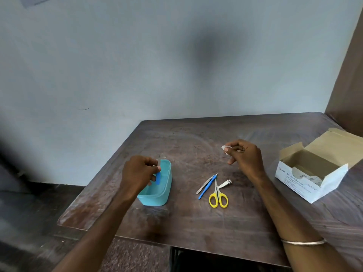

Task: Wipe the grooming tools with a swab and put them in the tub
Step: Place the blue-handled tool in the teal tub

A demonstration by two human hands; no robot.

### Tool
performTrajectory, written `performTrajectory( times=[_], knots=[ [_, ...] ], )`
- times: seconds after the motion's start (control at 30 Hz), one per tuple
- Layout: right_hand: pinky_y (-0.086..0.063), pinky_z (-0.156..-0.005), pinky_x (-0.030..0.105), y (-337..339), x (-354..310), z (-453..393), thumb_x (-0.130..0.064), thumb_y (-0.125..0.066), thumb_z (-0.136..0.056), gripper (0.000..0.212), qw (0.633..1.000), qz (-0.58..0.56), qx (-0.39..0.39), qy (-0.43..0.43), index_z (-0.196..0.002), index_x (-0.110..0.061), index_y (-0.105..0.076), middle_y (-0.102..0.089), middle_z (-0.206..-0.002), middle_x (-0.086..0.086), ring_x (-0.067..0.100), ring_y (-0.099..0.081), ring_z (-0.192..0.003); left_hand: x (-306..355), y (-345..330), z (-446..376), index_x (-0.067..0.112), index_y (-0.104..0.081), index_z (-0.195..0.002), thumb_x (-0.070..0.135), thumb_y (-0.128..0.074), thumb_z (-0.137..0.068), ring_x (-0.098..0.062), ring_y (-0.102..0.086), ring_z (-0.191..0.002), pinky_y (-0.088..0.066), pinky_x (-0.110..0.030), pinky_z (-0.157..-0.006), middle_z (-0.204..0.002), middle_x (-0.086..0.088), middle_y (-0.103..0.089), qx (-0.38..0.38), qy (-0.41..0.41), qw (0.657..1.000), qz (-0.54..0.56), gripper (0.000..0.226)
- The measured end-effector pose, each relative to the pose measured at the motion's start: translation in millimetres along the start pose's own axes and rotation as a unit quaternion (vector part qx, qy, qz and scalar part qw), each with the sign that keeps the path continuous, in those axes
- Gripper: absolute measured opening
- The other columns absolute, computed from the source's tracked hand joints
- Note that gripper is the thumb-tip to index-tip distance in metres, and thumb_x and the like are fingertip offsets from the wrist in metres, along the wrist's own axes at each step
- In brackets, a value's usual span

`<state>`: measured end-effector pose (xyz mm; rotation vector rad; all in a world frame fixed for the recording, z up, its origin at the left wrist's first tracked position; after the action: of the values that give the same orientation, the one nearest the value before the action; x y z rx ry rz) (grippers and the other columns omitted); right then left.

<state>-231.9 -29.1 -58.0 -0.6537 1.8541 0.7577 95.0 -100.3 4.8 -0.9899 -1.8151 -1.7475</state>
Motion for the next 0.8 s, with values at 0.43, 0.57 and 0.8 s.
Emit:
performTrajectory(
  times=[0.43, 0.57, 0.8],
  knots=[
    [-0.057, -0.055, 0.029, -0.6, 3.2, -1.8, -0.022, -0.077, -0.087, 0.007, 1.0, 0.024, -0.006, 0.012, -0.091, -0.017, -0.075, -0.075, -0.079, -0.002, 0.02, -0.068, -0.05, -10.8, -40.6, -20.7, -0.002, -0.074, -0.101, -0.006, -0.054, -0.091, -0.014, -0.066, -0.044, -0.059, -0.028, -0.052, -0.061, -0.007, -0.069, -0.148, 0.083, 0.977, -0.126, 0.023],
    [-0.056, -0.054, 0.027, -1.3, 3.7, -2.4, -0.023, -0.076, -0.087, 0.008, 0.999, 0.033, -0.009, 0.012, -0.092, -0.017, -0.075, -0.074, -0.08, -0.003, 0.018, -0.068, -0.049, -21.7, -46.0, -22.5, 0.002, -0.075, -0.101, -0.004, -0.053, -0.091, -0.02, -0.07, -0.057, -0.062, -0.036, -0.065, -0.067, -0.009, -0.07, -0.163, 0.086, 0.972, -0.148, 0.026],
    [-0.059, -0.057, 0.03, -1.6, 3.2, -2.5, -0.024, -0.076, -0.088, 0.011, 0.999, 0.043, -0.01, 0.013, -0.095, -0.016, -0.075, -0.075, -0.082, -0.001, 0.017, -0.068, -0.051, -22.1, -46.3, -24.9, 0.006, -0.074, -0.106, -0.005, -0.051, -0.091, -0.016, -0.068, -0.057, -0.058, -0.028, -0.055, -0.068, -0.003, -0.067, -0.166, 0.079, 0.968, -0.17, 0.03]
  ],
)
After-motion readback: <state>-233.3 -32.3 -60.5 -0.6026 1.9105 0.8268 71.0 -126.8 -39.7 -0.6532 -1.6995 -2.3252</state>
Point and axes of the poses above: each hand's wrist, its own z-axis away from the middle knuckle, its own y-axis out of the back of the hand, x = y × z, the point moved 7 cm from there along -z, towards the middle knuckle
